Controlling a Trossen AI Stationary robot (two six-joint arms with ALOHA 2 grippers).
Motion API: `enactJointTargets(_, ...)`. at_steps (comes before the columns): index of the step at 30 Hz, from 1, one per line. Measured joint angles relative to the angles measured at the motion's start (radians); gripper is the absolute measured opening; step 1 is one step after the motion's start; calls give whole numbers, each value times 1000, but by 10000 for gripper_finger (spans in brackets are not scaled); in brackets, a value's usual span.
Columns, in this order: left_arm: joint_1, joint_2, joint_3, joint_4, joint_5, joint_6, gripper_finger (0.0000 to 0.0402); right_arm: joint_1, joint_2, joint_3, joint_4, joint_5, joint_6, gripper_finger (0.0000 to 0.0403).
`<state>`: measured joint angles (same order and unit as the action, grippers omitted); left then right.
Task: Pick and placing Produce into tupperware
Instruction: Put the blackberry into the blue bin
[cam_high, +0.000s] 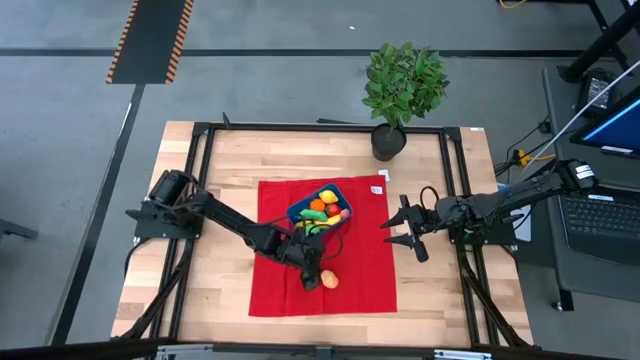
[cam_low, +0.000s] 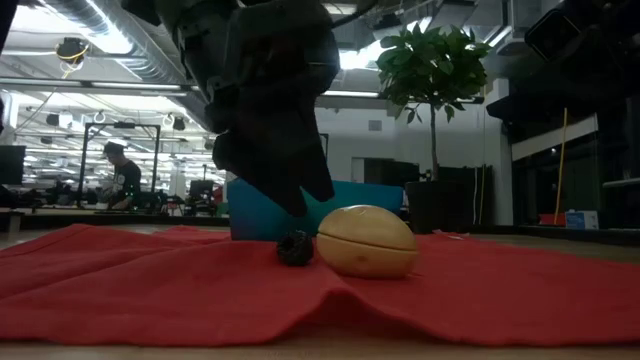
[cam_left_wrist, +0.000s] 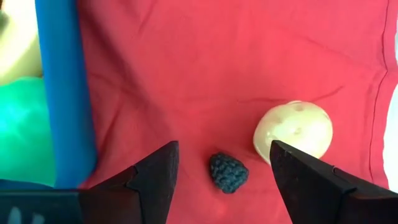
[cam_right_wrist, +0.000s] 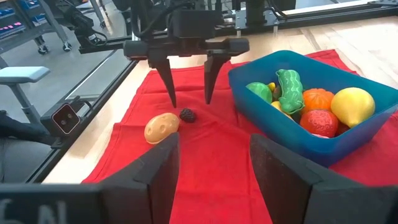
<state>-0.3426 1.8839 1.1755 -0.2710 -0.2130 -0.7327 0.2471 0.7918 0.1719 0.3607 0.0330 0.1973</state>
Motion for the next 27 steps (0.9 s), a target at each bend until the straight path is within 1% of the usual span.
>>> enactJointTargets(9,-15,0,0,3,-9,-78,242,0,0,0,0,0,0,196)
enactJointTargets(14,-21,1,0,24,-10,-96,242,0,0,0,0,0,0,196)
enactJointTargets(24,-45,16,1,91,-15,-98,242,0,0,0,0,0,0,196)
enactJointTargets(27,-43,17,0,80,-15,-89,242,0,0,0,0,0,0,196)
